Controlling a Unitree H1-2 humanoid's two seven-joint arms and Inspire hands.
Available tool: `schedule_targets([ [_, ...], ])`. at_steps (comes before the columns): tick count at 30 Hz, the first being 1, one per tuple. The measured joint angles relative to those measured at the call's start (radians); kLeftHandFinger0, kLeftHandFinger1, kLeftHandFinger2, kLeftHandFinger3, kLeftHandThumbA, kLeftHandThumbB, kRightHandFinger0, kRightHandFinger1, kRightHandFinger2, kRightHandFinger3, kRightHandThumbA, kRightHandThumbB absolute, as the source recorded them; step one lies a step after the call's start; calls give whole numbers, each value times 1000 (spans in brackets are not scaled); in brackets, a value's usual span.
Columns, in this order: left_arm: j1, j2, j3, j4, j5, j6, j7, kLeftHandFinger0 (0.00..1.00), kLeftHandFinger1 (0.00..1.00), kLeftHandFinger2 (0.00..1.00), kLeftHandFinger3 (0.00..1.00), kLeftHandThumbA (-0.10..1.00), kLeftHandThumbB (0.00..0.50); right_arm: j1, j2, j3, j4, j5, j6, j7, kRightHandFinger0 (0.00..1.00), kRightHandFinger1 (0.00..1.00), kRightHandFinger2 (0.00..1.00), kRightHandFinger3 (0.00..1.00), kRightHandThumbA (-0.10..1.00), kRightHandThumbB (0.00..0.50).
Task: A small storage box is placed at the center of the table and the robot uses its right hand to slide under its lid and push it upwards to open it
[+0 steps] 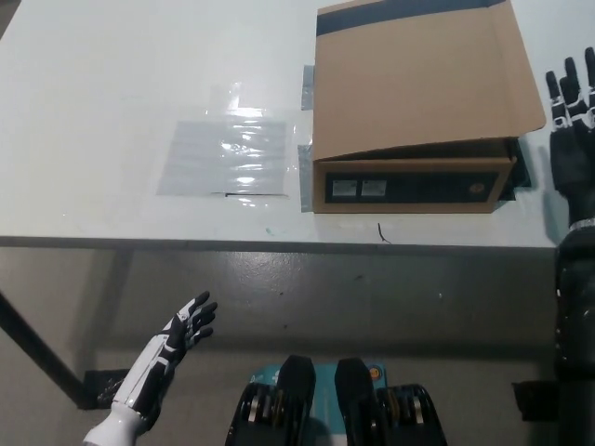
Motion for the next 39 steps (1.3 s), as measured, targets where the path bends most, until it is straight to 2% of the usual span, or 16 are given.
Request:
schedule_targets([
  [15, -1, 0, 0, 0, 0, 0, -3, 1000, 1000, 1000, 1000, 1000, 377, 1, 22, -6, 28, 6, 9, 13, 1000, 1000, 1000, 1000, 1000, 286],
  [19, -1, 0, 0, 0, 0, 0, -3, 1000, 1000, 1000, 1000, 1000, 362, 1, 21, -9, 36, 6, 9, 13, 1000, 1000, 1000, 1000, 1000, 302],
  [23, -1, 0, 0, 0, -1, 0, -3, 1000, 1000, 1000, 1000, 1000, 379, 1, 17, -11, 39, 3, 5, 13, 1000, 1000, 1000, 1000, 1000, 309],
  [33, -1, 0, 1, 0, -1, 0, -3, 1000, 1000, 1000, 1000, 1000, 381, 0, -10, -45, 42, 3, -2, 18, 1000, 1000, 1000, 1000, 1000, 324],
  [39, -1, 0, 1, 0, -2, -1, -3, 1000, 1000, 1000, 1000, 1000, 378, -3, -19, -58, 58, 2, -9, 22, 1000, 1000, 1000, 1000, 1000, 305],
])
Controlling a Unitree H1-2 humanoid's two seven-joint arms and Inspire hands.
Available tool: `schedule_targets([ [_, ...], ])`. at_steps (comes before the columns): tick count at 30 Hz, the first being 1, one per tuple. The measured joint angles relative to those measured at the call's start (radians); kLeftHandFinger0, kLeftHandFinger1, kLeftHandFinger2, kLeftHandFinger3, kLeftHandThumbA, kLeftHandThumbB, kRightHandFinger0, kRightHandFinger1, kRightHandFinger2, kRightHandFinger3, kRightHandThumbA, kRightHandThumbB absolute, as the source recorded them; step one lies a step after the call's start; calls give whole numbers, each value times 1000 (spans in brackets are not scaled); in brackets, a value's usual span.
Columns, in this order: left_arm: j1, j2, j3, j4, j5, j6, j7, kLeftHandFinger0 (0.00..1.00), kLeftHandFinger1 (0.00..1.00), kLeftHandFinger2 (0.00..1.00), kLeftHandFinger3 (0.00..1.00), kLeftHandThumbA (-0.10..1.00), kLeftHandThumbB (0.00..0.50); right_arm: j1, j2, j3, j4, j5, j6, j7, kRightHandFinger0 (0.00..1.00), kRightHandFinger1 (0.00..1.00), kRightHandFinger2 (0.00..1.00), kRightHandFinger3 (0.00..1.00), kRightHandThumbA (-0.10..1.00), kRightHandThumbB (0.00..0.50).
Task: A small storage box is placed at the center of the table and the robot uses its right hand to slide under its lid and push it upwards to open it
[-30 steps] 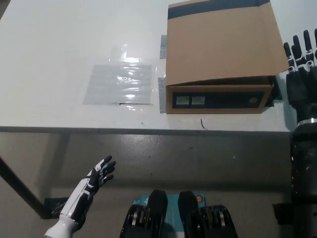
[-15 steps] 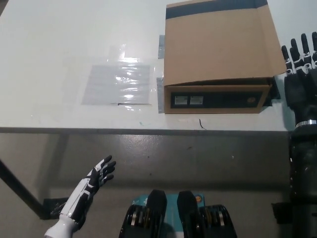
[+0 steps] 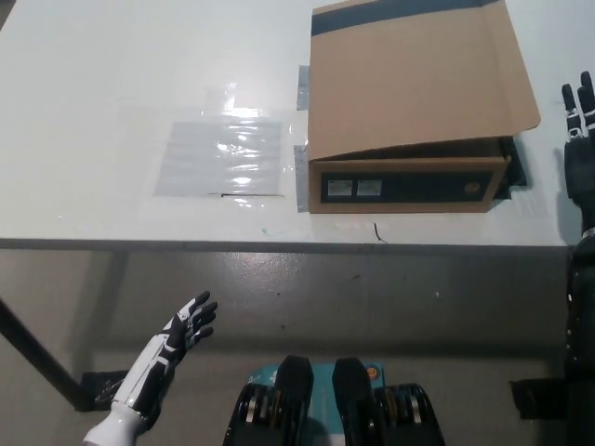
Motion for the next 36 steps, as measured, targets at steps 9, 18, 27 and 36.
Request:
schedule_targets([
  [9, 0, 0, 0, -1, 0, 0, 0, 1000, 1000, 1000, 1000, 1000, 389, 0, 11, 2, 16, -2, -3, 15, 1000, 1000, 1000, 1000, 1000, 298],
  [18, -1, 0, 0, -1, -1, 0, -1, 1000, 1000, 1000, 1000, 1000, 387, 0, 44, 3, 32, -3, -6, 21, 1000, 1000, 1000, 1000, 1000, 291],
  [27, -1, 0, 0, -3, -1, 0, -7, 1000, 1000, 1000, 1000, 1000, 383, 2, 55, 12, 27, -4, -4, 21, 1000, 1000, 1000, 1000, 1000, 290],
  [36, -1, 0, 0, -3, -1, 0, -13, 1000, 1000, 1000, 1000, 1000, 388, 7, 78, 47, -12, -11, 4, 20, 1000, 1000, 1000, 1000, 1000, 313],
])
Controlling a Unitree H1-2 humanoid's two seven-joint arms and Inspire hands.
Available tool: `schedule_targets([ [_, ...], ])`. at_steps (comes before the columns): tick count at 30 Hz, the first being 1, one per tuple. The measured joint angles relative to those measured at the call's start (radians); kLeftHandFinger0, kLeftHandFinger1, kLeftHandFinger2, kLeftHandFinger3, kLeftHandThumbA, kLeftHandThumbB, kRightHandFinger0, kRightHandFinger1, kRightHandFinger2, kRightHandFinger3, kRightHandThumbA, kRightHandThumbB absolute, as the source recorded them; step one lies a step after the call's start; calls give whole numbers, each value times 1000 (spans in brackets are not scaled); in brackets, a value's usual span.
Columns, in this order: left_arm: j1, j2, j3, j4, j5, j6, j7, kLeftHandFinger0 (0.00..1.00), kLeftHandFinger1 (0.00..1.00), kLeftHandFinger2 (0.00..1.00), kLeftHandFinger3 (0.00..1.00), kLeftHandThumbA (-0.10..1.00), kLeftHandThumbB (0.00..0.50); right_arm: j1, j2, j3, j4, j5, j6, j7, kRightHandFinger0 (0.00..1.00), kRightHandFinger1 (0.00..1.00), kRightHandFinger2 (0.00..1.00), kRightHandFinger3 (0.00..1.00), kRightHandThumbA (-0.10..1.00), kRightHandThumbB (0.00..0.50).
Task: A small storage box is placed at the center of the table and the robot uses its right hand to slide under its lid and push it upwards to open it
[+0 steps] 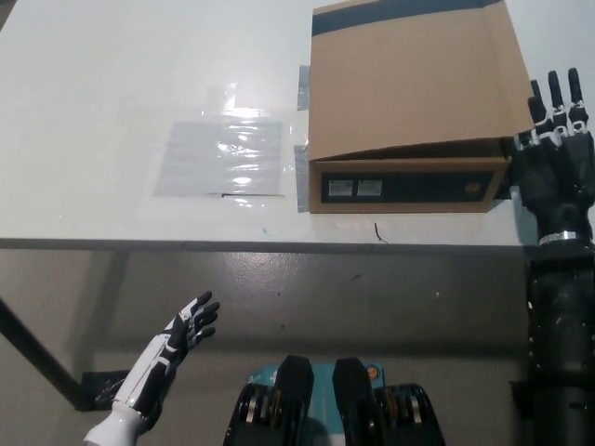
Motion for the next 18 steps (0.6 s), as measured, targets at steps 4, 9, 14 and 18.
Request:
schedule_targets([
  [4, 0, 0, 1, 0, 0, 0, -2, 1000, 1000, 1000, 1000, 1000, 374, 2, 17, 16, -34, -4, 7, -6, 1000, 1000, 1000, 1000, 1000, 298],
  [9, 0, 0, 1, 0, 0, 0, -3, 1000, 1000, 1000, 1000, 1000, 380, 2, 44, 30, -73, -11, 18, -23, 1000, 1000, 1000, 1000, 1000, 285],
  [14, 0, 0, 1, -2, 0, 0, -3, 1000, 1000, 1000, 1000, 1000, 382, 2, 64, 43, -92, -12, 29, -36, 1000, 1000, 1000, 1000, 1000, 302],
  [18, 0, 0, 1, -4, 0, 1, -4, 1000, 1000, 1000, 1000, 1000, 385, 2, 67, 55, -107, -13, 39, -41, 1000, 1000, 1000, 1000, 1000, 320],
])
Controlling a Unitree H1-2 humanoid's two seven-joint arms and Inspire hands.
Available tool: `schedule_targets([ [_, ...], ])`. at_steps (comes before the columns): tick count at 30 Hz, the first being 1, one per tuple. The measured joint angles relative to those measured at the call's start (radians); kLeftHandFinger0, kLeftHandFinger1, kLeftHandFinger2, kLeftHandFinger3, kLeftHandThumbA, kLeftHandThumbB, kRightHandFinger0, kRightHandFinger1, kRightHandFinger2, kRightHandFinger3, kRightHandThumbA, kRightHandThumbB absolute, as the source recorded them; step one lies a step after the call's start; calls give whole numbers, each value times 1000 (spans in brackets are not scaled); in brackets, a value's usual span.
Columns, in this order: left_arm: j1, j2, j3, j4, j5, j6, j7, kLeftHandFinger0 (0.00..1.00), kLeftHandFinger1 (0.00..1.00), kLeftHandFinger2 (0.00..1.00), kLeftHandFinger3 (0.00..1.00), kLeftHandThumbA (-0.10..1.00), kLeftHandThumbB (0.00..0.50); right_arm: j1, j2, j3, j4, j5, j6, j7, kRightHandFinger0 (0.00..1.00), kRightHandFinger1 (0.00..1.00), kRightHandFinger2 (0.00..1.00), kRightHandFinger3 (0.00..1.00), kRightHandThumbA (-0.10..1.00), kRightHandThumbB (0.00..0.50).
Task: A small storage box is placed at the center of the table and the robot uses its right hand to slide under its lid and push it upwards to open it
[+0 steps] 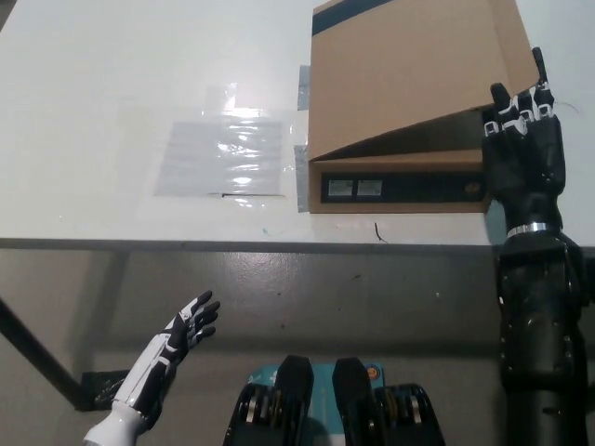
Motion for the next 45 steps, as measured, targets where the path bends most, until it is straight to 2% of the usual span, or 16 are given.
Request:
schedule_targets([
  [2, 0, 0, 0, 0, 0, 0, 0, 1000, 1000, 1000, 1000, 1000, 387, 0, 0, 1, -3, 0, 5, -4, 1000, 1000, 1000, 1000, 1000, 321],
  [4, 0, 0, 0, 0, 0, 0, 0, 1000, 1000, 1000, 1000, 1000, 388, 0, 0, 1, -4, 0, 7, -5, 1000, 1000, 1000, 1000, 1000, 342],
  [8, 0, 0, 0, 0, 0, 0, -1, 1000, 1000, 1000, 1000, 1000, 387, -4, 0, 5, -4, -2, 8, -7, 1000, 1000, 1000, 1000, 1000, 307],
  [12, 0, 0, 0, 0, 0, 0, -3, 1000, 1000, 1000, 1000, 1000, 380, -16, 7, 17, -9, -7, 12, -20, 1000, 1000, 1000, 1000, 1000, 323],
  [17, -1, 0, 0, 0, 0, 0, -5, 1000, 1000, 1000, 1000, 1000, 381, -48, 32, 43, -12, -19, 15, -27, 1000, 1000, 1000, 1000, 1000, 302],
  [20, -4, 0, 0, 1, 0, 0, -6, 1000, 1000, 1000, 1000, 1000, 385, -69, 52, 60, -8, -26, 16, -32, 1000, 1000, 1000, 1000, 1000, 323],
  [28, -7, 0, 0, 0, 0, 0, -6, 1000, 1000, 1000, 1000, 1000, 375, -104, 95, 113, 67, -66, 12, -34, 1000, 1000, 1000, 1000, 1000, 319],
  [33, -8, 2, 0, -1, 0, 0, -6, 1000, 1000, 1000, 1000, 1000, 395, -121, 113, 168, 117, -116, 7, -34, 1000, 1000, 1000, 1000, 1000, 336],
  [35, -8, 2, 0, -1, 0, 0, -6, 1000, 1000, 1000, 1000, 1000, 393, -130, 117, 191, 127, -142, 7, -36, 1000, 1000, 1000, 1000, 1000, 332],
  [36, -8, 2, 0, -1, 1, 0, -6, 1000, 1000, 1000, 1000, 1000, 393, -134, 119, 202, 130, -152, 6, -37, 1000, 1000, 1000, 1000, 1000, 311],
  [38, -8, 2, 0, -1, 1, 0, -6, 1000, 1000, 1000, 1000, 1000, 390, -141, 126, 232, 140, -180, 6, -39, 1000, 1000, 1000, 1000, 1000, 298],
  [45, -11, 3, -1, -3, 1, 0, -6, 1000, 1000, 1000, 1000, 1000, 391, -157, 158, 331, 206, -278, -1, -39, 1000, 1000, 1000, 1000, 1000, 289],
])
